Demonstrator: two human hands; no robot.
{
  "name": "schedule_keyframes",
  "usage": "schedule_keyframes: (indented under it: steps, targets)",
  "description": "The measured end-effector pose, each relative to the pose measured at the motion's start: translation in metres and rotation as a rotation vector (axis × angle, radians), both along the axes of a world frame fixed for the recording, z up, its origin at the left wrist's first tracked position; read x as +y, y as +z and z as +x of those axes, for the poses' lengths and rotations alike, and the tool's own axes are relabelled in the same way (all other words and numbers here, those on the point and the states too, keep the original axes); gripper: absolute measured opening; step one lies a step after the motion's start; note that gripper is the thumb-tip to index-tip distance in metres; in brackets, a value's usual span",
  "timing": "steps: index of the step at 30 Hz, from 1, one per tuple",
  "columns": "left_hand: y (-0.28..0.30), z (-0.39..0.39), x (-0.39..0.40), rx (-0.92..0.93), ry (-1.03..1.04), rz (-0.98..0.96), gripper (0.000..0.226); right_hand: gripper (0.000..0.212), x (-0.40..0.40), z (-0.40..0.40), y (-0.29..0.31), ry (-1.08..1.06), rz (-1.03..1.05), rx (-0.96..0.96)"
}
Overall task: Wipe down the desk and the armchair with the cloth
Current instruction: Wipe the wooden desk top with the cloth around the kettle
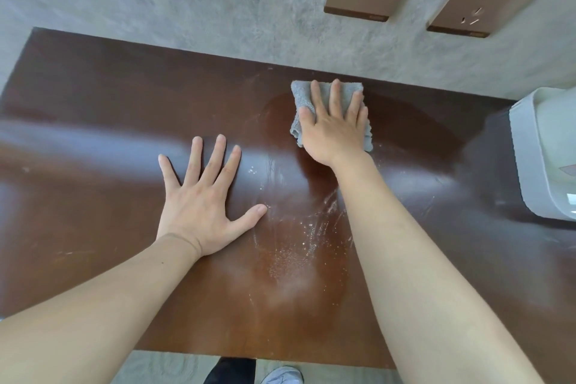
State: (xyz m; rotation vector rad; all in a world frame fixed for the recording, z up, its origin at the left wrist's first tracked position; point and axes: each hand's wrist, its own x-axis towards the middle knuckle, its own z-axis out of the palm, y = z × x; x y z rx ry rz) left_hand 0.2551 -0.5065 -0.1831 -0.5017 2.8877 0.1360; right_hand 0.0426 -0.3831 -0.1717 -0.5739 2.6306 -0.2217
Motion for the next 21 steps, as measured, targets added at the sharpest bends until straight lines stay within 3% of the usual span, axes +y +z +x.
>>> schedule_keyframes:
  steps: [9,18,21]
  targets:
    - [-0.005,0.003,0.001,0.064,0.059,0.031,0.097,0.053,-0.005,0.078,0.001,0.22,-0.146,-0.057]
    - [0.0,0.023,-0.003,0.021,0.128,-0.041,0.089,0.049,0.061,0.121,0.041,-0.062,-0.413,-0.361]
    - [-0.004,0.034,-0.006,0.007,0.208,-0.054,0.089,0.049,0.064,0.138,0.04,-0.092,-0.384,-0.33]
